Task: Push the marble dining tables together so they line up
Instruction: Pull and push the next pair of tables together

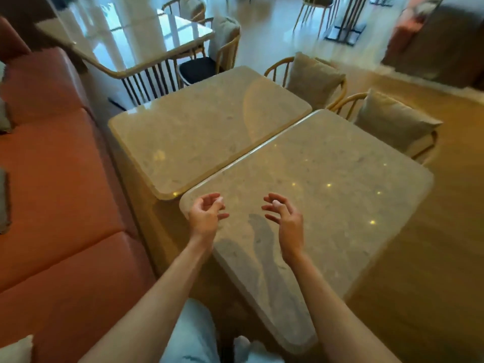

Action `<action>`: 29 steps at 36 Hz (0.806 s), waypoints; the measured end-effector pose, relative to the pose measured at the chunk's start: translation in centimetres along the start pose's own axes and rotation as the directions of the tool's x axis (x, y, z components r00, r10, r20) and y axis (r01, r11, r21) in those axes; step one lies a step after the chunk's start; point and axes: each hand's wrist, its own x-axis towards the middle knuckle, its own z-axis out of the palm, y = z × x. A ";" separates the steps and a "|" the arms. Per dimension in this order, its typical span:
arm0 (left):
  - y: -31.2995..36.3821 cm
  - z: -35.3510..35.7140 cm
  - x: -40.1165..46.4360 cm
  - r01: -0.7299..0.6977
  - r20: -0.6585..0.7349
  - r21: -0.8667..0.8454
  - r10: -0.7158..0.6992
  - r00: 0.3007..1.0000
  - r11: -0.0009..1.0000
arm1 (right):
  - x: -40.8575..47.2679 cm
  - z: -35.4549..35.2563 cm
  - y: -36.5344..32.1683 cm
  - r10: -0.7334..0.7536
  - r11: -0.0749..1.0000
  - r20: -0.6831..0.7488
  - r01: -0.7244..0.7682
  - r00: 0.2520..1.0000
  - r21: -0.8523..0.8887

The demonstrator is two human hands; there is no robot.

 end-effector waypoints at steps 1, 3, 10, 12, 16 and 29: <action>-0.2 0.9 1.3 0.027 0.048 0.016 -0.028 0.998 0.999 | 0.6 0.0 0.3 0.014 1.000 -0.049 -0.013 0.999 0.004; -0.6 2.7 3.6 0.067 0.130 0.079 -0.077 0.988 0.995 | 1.7 -0.1 0.9 0.049 0.999 -0.152 -0.047 0.987 0.022; -1.9 7.4 9.3 0.189 0.408 0.192 -0.254 0.877 0.963 | 4.0 0.4 2.9 0.155 0.983 -0.483 -0.087 0.862 0.161; -2.2 6.9 10.5 0.203 0.480 0.247 -0.302 0.823 0.947 | 4.0 1.2 3.7 0.209 0.967 -0.553 -0.086 0.806 0.239; -2.8 4.5 13.2 0.233 0.536 0.370 -0.412 0.737 0.899 | 2.5 3.4 6.4 0.359 0.903 -0.643 -0.076 0.677 0.423; -10.1 -6.3 16.1 0.675 -0.103 0.470 -0.724 0.682 0.569 | -6.2 12.4 16.6 0.932 0.358 -0.346 -0.140 0.104 0.923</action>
